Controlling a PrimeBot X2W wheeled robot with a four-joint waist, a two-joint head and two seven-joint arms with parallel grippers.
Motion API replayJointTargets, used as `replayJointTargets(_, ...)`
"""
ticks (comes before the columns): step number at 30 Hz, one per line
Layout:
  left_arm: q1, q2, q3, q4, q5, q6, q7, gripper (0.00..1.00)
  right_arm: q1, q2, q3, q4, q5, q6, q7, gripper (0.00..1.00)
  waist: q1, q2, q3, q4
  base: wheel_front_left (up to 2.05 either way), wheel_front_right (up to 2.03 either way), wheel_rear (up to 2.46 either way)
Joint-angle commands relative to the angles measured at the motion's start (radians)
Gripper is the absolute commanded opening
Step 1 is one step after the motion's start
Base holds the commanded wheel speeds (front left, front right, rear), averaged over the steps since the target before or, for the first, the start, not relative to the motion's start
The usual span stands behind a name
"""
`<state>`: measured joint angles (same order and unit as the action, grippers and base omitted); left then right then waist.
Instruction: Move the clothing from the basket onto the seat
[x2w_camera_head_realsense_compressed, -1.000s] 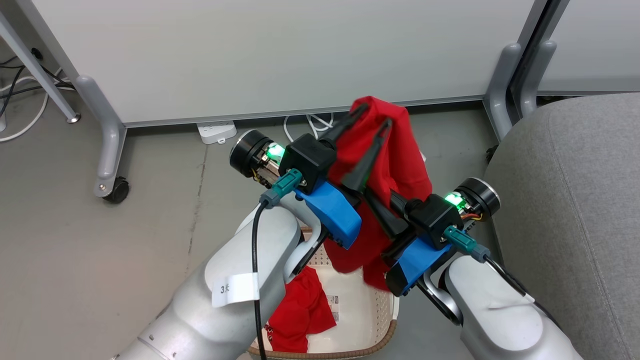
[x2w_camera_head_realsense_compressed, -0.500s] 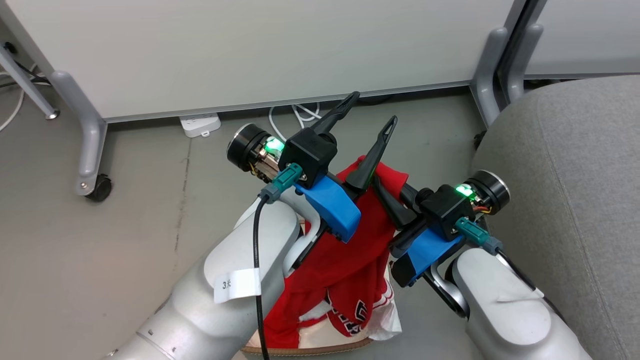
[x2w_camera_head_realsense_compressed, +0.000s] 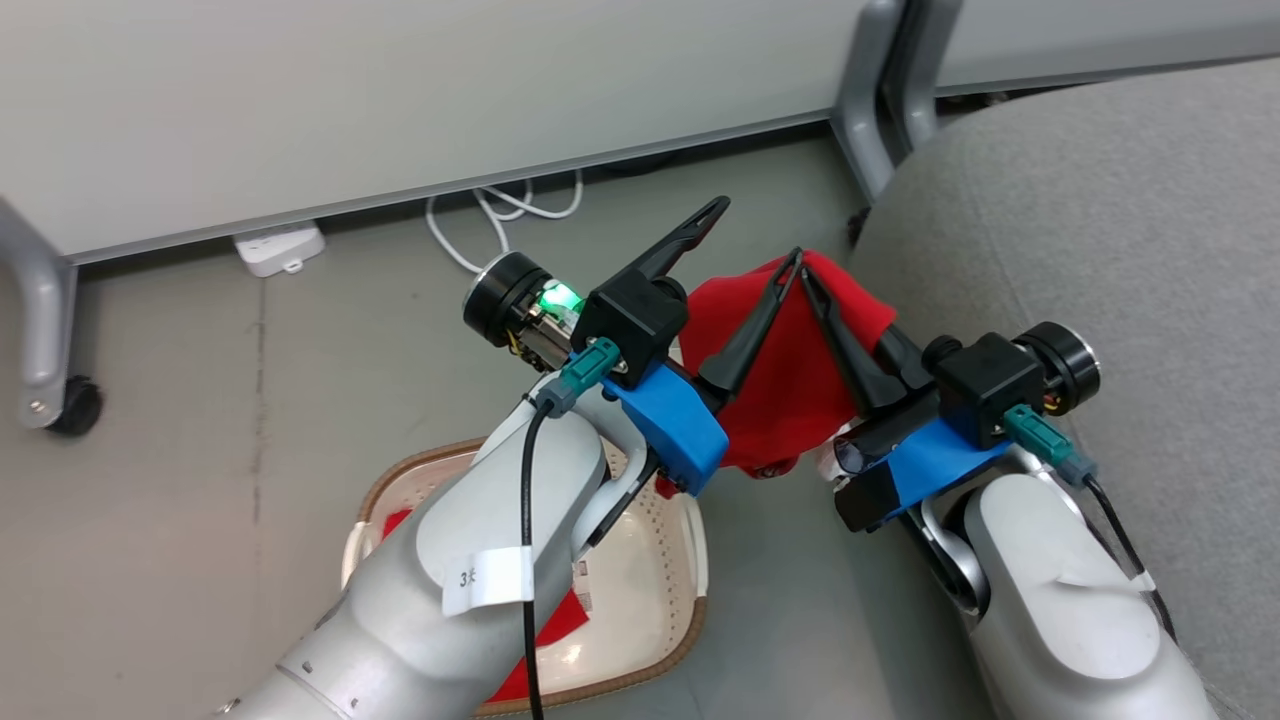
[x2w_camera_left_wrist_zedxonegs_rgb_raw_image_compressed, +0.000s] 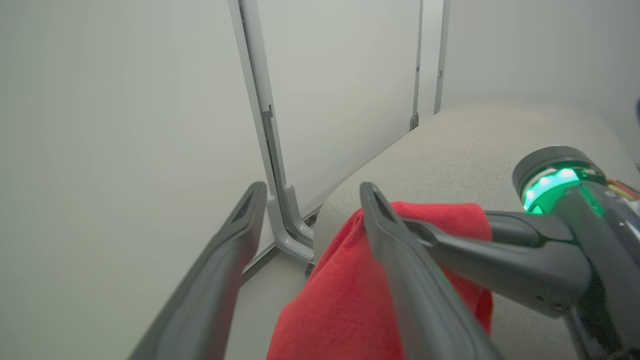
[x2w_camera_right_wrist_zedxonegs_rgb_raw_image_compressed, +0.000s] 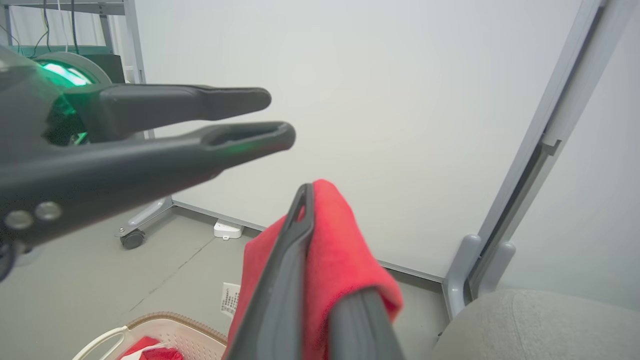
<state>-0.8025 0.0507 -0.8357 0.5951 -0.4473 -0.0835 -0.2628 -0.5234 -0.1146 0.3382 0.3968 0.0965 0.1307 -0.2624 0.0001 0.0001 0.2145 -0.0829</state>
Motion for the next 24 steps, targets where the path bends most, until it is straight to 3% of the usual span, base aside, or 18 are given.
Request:
replayJointTargets(1,-0.008,-0.001,-0.001,-0.009,0.007,-0.003,-0.003,1.00,0.013,0.001,-0.014,-0.012,-0.009,0.000,-0.004,0.00,-0.0001,-0.0001,0.014,-0.035,0.00,0.00,0.00)
replayJointTargets(10,0.022,0.000,-0.036,-0.033,0.025,-0.014,-0.003,1.00,0.040,-0.007,-0.099,-0.055,-0.024,0.000,-0.004,0.00,-0.0001,-0.0001,0.037,-0.134,0.00,0.00,0.00)
replayJointTargets(24,0.037,0.000,-0.105,-0.053,0.061,-0.024,-0.003,1.00,0.120,0.003,-0.313,-0.164,-0.033,0.000,-0.004,0.00,-0.0001,-0.0001,0.100,-0.253,0.00,0.00,0.00)
